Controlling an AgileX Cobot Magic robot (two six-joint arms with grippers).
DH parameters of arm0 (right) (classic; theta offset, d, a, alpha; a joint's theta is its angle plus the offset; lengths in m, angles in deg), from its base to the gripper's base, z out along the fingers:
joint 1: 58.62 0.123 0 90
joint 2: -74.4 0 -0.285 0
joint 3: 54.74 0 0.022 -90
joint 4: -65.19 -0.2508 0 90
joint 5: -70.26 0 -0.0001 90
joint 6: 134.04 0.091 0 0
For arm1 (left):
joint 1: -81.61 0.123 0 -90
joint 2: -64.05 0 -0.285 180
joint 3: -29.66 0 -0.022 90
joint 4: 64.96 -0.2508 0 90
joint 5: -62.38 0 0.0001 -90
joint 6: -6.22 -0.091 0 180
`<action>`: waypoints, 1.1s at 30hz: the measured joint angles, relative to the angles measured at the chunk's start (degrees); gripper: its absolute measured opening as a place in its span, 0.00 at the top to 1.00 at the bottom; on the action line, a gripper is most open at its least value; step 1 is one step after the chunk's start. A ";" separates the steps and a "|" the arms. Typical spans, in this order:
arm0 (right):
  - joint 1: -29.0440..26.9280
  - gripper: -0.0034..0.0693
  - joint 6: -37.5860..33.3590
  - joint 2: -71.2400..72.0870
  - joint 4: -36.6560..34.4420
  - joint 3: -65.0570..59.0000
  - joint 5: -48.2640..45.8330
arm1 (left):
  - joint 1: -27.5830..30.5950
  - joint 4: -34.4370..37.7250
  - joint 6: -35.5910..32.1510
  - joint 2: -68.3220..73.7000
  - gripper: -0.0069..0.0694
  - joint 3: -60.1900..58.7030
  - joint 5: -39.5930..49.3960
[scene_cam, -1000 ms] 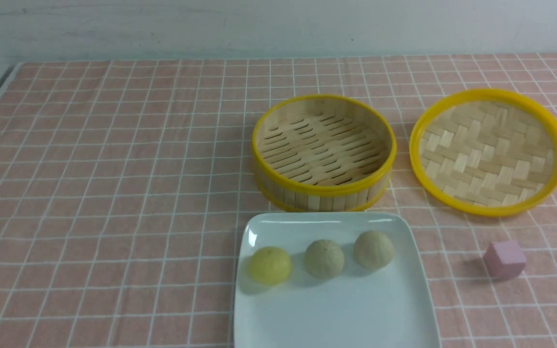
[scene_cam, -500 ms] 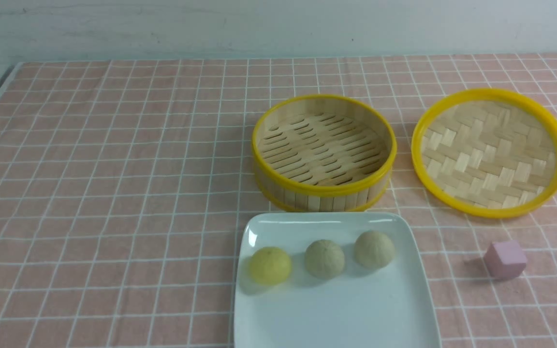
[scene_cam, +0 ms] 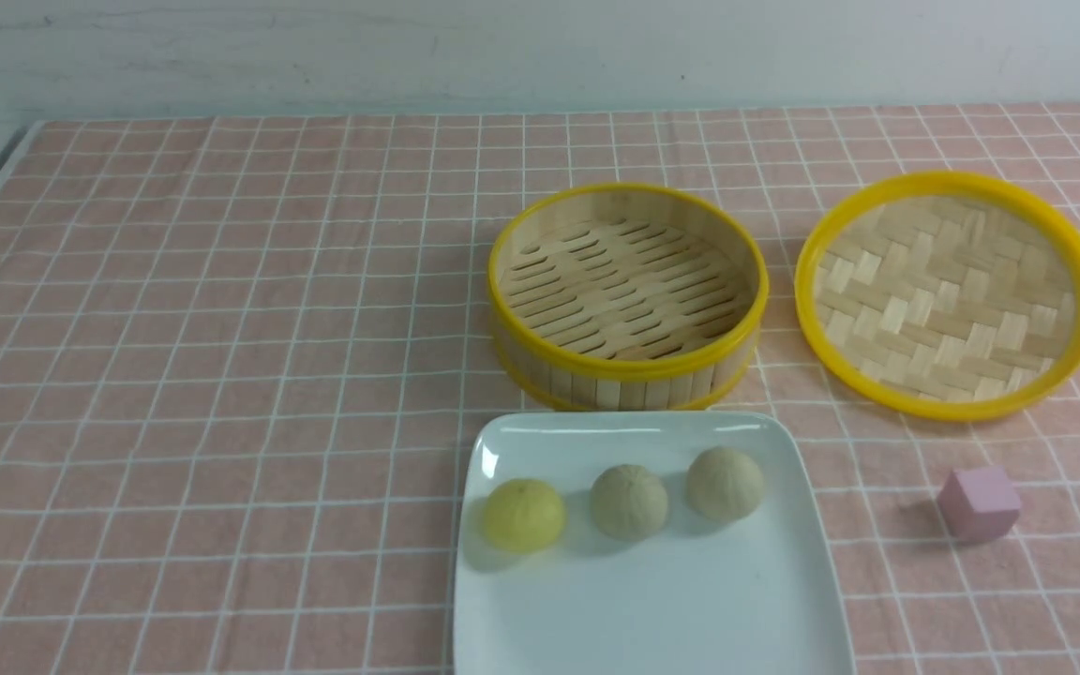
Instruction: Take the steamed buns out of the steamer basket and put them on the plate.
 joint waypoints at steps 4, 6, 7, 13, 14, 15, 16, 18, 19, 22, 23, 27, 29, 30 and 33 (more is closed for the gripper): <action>0.00 0.62 0.12 0.00 0.51 -1.05 -1.36 | 0.00 0.01 0.00 0.00 0.27 0.00 0.00; 0.00 0.62 0.14 0.00 0.63 -1.11 -1.62 | 0.00 0.01 0.00 0.00 0.27 0.00 -0.16; 0.00 0.62 0.14 0.00 0.74 -1.11 -1.67 | 0.00 0.01 0.00 0.00 0.27 0.00 -0.48; 0.00 0.62 0.18 0.00 0.96 -1.11 -1.67 | 0.00 0.01 0.00 0.00 0.27 0.00 -2.24; 0.00 0.62 0.18 0.00 0.96 -1.11 -1.67 | 0.00 0.01 0.00 0.00 0.27 0.00 -2.45; 0.00 0.62 0.18 0.00 0.96 -1.11 -1.67 | 0.00 0.01 0.00 0.00 0.27 0.00 -2.51; 0.00 0.62 0.18 0.00 0.96 -1.11 -1.67 | 0.00 0.01 0.00 0.00 0.27 0.00 -2.57; 0.00 0.62 0.18 0.00 0.96 -1.11 -1.67 | 0.00 0.01 0.00 0.00 0.27 0.00 -2.63; 0.00 0.62 0.18 0.00 0.96 -1.11 -1.67 | 0.00 0.01 0.00 0.00 0.27 0.00 -2.63; 0.00 0.62 0.18 0.00 0.96 -1.11 -1.67 | 0.00 0.01 0.00 0.00 0.27 0.00 -2.73; 0.00 0.62 0.18 0.00 0.96 -1.11 -1.67 | 0.00 0.01 0.00 0.00 0.27 0.00 -2.73; 0.00 0.62 0.18 0.00 0.79 -1.11 -1.67 | 0.00 0.01 0.00 0.00 0.27 0.00 -2.73; 0.00 0.62 0.18 0.00 -1.01 -1.11 -1.67 | 0.00 0.01 0.00 0.00 0.27 0.00 -2.73; 0.00 0.62 0.18 0.00 -3.65 -1.11 -1.73 | 0.00 0.13 0.12 0.00 0.27 0.00 -2.73; 0.00 0.62 0.18 0.00 -7.47 -1.11 -1.87 | 0.00 0.18 0.77 0.00 0.27 0.00 -2.73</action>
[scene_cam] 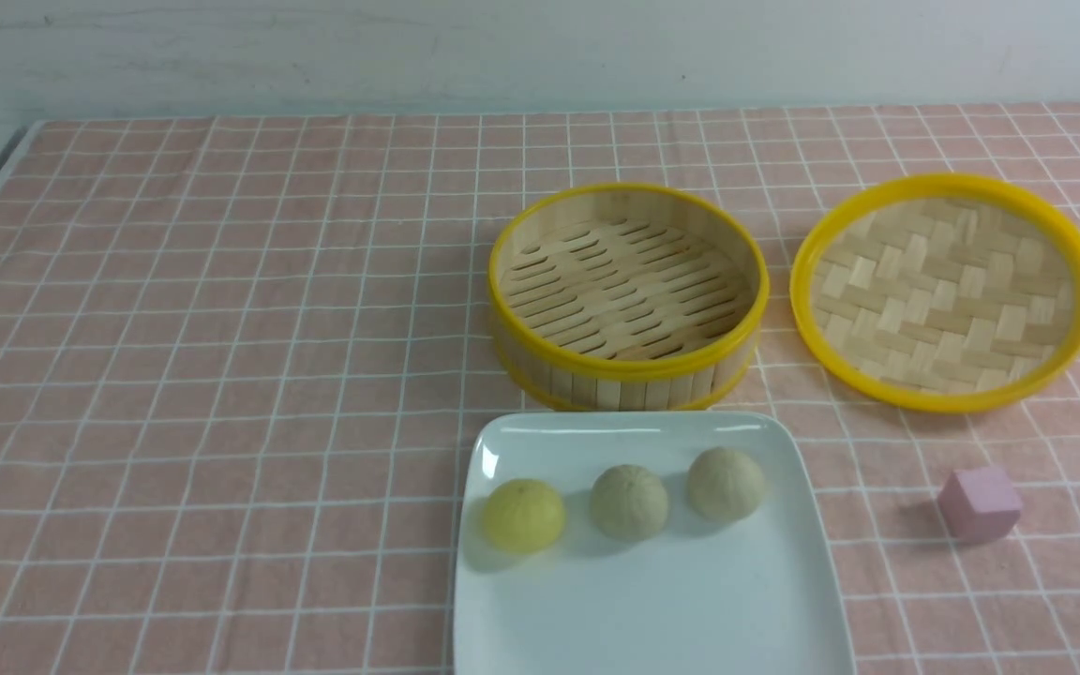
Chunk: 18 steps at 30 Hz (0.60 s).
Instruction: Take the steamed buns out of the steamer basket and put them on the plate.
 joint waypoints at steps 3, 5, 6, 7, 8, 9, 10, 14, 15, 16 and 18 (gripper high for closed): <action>0.00 0.62 0.00 0.00 -0.19 0.00 -0.05 | 0.00 0.07 0.34 0.00 0.27 0.00 0.00; 0.00 0.62 0.00 0.00 -0.39 0.00 -0.05 | 0.00 0.12 0.40 0.00 0.27 0.00 0.00; 0.00 0.62 0.02 0.00 -0.45 0.00 -0.11 | 0.00 0.23 0.45 0.00 0.27 0.00 0.00; 0.00 0.62 0.02 0.00 -0.55 0.00 -0.17 | 0.00 0.23 0.52 0.00 0.27 0.00 0.00; -0.16 0.62 0.02 0.00 -0.61 0.00 -0.25 | 0.00 0.23 0.52 0.00 0.27 0.00 0.00; -0.78 0.62 0.02 0.00 -0.60 -0.04 -0.29 | 0.00 0.23 0.52 0.00 0.27 0.00 0.00; -1.40 0.62 0.02 0.00 -0.60 -0.04 -0.42 | 0.00 0.23 0.57 0.00 0.27 0.00 0.00; -6.17 0.62 0.02 0.00 -0.60 -0.04 -0.69 | 0.00 0.46 0.57 0.00 0.27 0.00 0.00; -7.87 0.62 0.02 0.00 -0.60 -0.04 -0.76 | 0.00 0.71 0.57 0.00 0.27 0.00 0.00; -9.71 0.62 0.02 0.00 -0.60 -0.04 -0.77 | 0.00 0.82 0.57 0.00 0.27 0.00 0.00; -12.82 0.62 0.02 0.00 -0.60 -0.04 -0.89 | 0.00 0.91 0.57 0.00 0.27 0.00 0.00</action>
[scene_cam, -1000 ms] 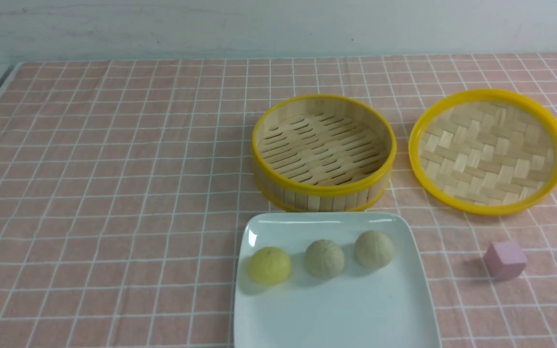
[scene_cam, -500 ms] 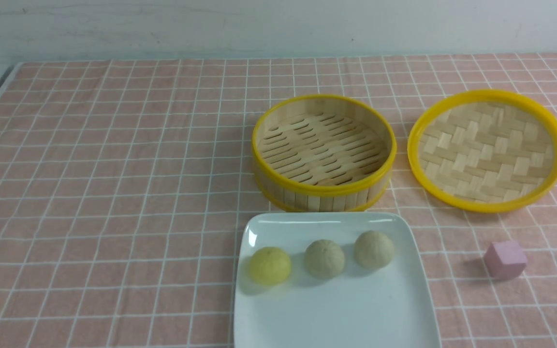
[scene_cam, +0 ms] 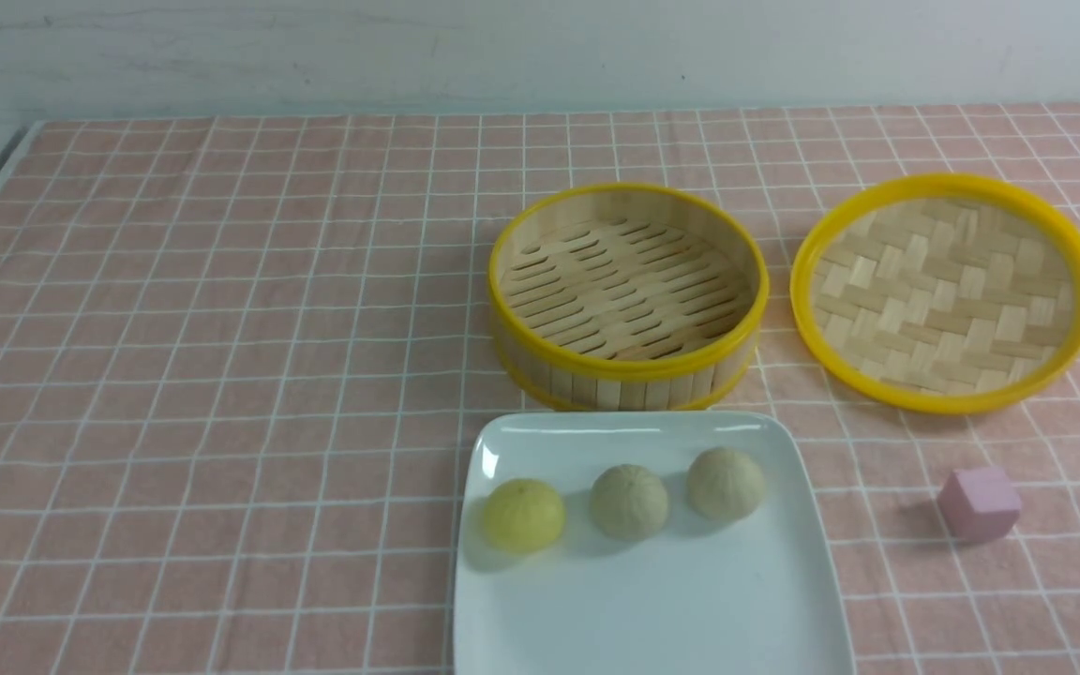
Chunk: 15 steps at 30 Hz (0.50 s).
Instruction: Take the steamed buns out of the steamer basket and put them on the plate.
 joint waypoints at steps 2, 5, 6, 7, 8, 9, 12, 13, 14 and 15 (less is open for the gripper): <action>-4.22 0.62 0.00 0.00 0.00 0.00 -0.22 | 0.00 0.21 0.06 0.00 0.27 0.00 0.00; -9.71 0.62 0.00 0.00 -0.56 0.00 -0.29 | 0.00 0.63 0.12 0.00 0.27 0.00 0.00; -13.33 0.62 0.00 0.00 -2.27 0.00 -0.29 | 0.00 0.94 0.18 0.00 0.27 0.00 0.00; -15.52 0.62 0.00 0.00 -4.12 0.00 -0.29 | 0.00 1.09 0.18 0.00 0.27 0.00 0.00; -17.52 0.62 0.00 0.00 -5.62 0.00 -0.23 | 0.00 1.15 0.18 0.00 0.27 0.00 0.00; -19.36 0.62 0.00 0.00 -7.64 0.00 0.01 | 0.00 1.29 0.18 0.00 0.27 0.00 0.00; -22.93 0.62 0.00 0.00 -13.15 0.00 0.23 | 0.00 1.29 0.18 0.00 0.27 0.00 0.00; -24.03 0.62 0.00 0.00 -14.44 0.00 0.23 | 0.00 1.29 0.18 0.00 0.27 0.00 0.00; -25.02 0.62 0.00 0.00 -15.54 0.00 0.23 | 0.00 1.29 0.18 0.00 0.27 0.00 0.00; -25.27 0.62 0.00 0.00 -15.54 0.00 0.23 | 0.00 1.29 0.18 0.00 0.27 0.00 0.00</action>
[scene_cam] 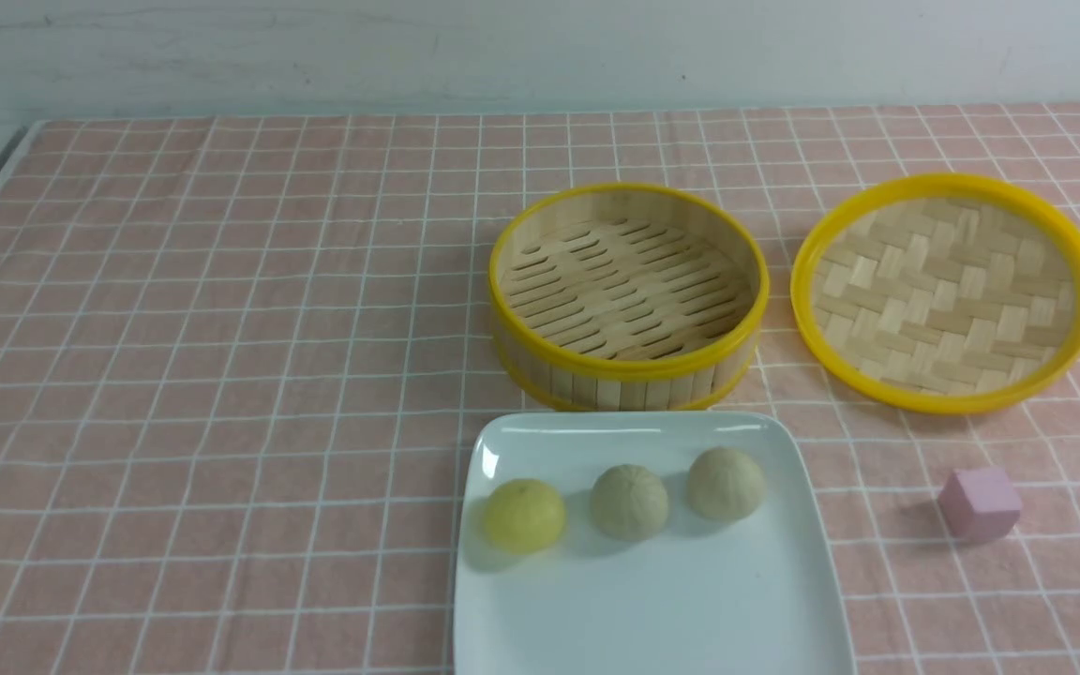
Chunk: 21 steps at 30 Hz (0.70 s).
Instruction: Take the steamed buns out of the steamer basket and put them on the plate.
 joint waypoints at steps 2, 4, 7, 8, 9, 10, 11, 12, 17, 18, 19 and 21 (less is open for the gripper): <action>-0.70 0.62 0.00 0.00 1.83 0.00 0.00 | 0.00 0.00 0.00 0.00 0.28 0.00 0.00; -0.75 0.62 0.00 0.00 5.77 0.00 0.00 | 0.00 0.00 0.00 0.00 0.29 0.00 0.00; -0.75 0.62 0.00 0.00 11.32 0.00 0.00 | 0.00 0.00 0.00 0.00 0.31 0.00 0.00; -0.75 0.62 0.00 0.00 11.62 0.00 0.00 | 0.00 0.00 0.00 0.00 0.31 0.00 0.00; -0.75 0.62 0.00 0.00 13.73 0.00 0.00 | 0.00 0.06 0.00 0.00 0.32 0.00 0.00; -0.75 0.62 0.00 0.00 14.64 0.00 0.00 | 0.00 0.22 0.00 0.00 0.33 0.00 0.00; -0.75 0.62 0.00 0.00 15.67 0.00 0.00 | 0.00 0.29 0.00 0.00 0.34 0.00 0.00; -0.75 0.62 0.00 0.00 16.05 0.00 0.00 | 0.00 0.34 0.00 0.00 0.34 0.00 0.00; -0.75 0.62 0.00 0.00 18.05 0.00 0.00 | 0.00 0.83 0.00 0.00 0.36 0.00 0.00; -0.75 0.62 0.00 0.00 18.12 0.00 0.00 | 0.00 0.83 0.00 0.00 0.36 0.00 0.00; -0.75 0.62 0.00 0.00 18.21 0.00 0.00 | 0.00 0.84 0.00 0.00 0.36 0.00 0.00; -0.75 0.62 0.00 0.00 18.42 0.00 0.00 | 0.00 0.89 0.00 0.00 0.36 0.00 -0.32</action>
